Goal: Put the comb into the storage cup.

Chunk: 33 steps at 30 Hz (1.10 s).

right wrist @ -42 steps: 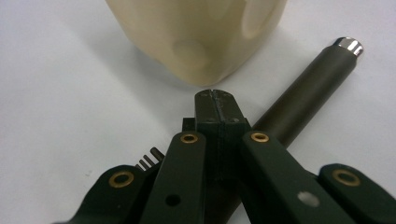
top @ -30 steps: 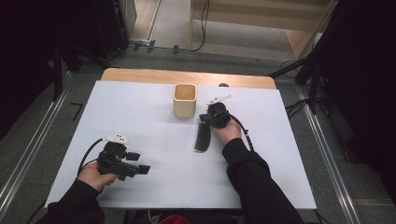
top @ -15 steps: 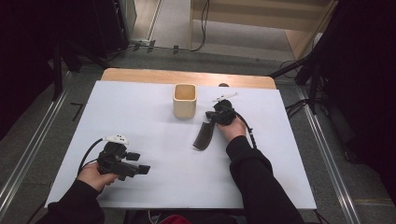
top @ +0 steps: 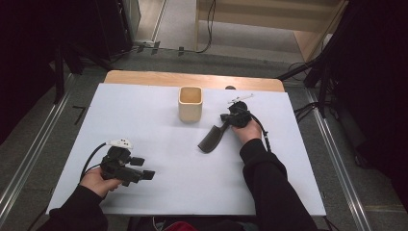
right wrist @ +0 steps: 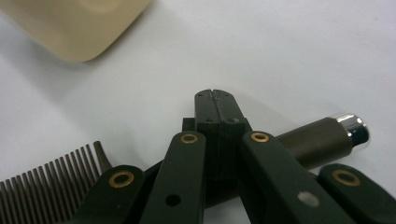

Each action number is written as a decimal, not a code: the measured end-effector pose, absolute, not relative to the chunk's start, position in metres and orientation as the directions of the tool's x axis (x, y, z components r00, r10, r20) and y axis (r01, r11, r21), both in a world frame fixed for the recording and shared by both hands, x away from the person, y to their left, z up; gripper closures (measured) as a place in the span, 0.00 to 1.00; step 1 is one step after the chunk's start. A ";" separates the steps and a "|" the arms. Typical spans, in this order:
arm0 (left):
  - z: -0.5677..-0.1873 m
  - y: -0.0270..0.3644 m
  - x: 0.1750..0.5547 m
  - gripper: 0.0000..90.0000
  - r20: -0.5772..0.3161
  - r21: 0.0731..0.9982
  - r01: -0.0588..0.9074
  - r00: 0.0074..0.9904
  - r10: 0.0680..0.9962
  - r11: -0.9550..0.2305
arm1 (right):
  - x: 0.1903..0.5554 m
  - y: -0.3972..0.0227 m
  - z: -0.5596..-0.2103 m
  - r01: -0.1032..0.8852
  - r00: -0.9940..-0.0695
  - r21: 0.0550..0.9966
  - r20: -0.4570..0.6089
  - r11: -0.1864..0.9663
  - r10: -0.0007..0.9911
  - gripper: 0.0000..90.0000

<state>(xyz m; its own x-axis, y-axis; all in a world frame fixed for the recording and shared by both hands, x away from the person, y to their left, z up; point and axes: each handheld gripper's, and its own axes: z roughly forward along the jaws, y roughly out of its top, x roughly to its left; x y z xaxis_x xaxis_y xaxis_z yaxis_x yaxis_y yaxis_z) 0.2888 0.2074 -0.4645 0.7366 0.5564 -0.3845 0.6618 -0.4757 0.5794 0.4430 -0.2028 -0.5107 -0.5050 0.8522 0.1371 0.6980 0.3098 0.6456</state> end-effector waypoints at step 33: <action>-0.464 0.208 0.289 0.25 -0.386 0.589 0.664 0.732 0.561 -0.461 | 0.418 -0.247 -0.512 0.727 -0.452 0.636 0.156 0.261 0.878 0.97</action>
